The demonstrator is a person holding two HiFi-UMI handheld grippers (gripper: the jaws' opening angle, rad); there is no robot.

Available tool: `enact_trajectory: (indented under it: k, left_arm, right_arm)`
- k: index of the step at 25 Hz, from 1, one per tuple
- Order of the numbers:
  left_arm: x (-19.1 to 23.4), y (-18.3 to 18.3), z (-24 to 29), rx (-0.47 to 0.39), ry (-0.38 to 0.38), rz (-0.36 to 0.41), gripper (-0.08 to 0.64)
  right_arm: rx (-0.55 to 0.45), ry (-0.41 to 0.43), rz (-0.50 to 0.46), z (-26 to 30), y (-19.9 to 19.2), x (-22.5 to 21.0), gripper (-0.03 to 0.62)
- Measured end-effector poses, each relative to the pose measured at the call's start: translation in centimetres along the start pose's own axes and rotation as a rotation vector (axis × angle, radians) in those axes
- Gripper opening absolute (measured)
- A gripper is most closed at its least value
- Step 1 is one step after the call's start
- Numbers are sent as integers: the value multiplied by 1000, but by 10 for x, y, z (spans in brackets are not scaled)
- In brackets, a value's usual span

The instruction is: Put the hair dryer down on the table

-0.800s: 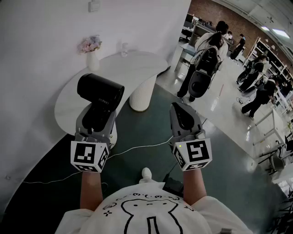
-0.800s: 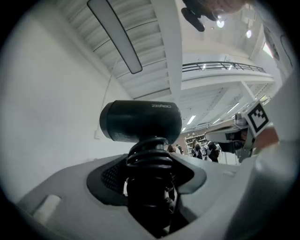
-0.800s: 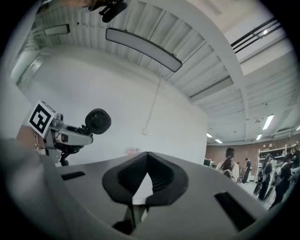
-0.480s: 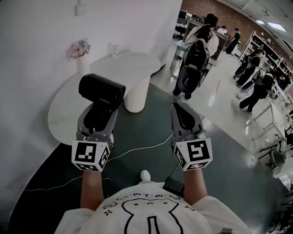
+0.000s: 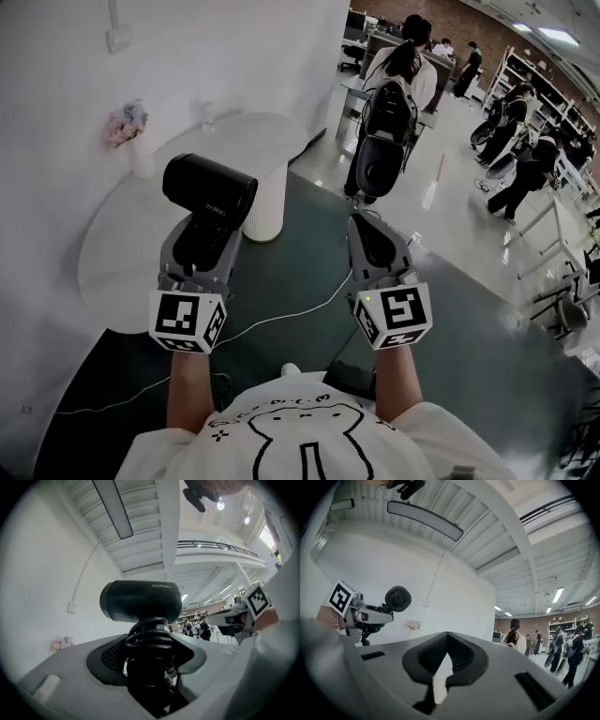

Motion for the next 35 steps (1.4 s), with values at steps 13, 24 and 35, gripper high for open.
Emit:
enact_trajectory:
  k: [13,24,35]
  left_arm:
    - [-31,6,81,32,-12,1,258]
    - [30,-6,166,38,-30,-41,258]
    - [93,-12,261,32,-71,-61,258]
  right_arm:
    - [42,22,10,40,-6,-71,0]
    - [69,15,-6,133,-5,-82,0]
    - [105,-22,-9,225,-9,-98,0]
Point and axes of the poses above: the fingertips, and each gripper's own axes: z forward along the fingers, x to its left, y out of its top, the point moved 3 cm from there along -z, backward along the fingers, and after that the axes turned 4 degrees about x, right-handed, at the moved point
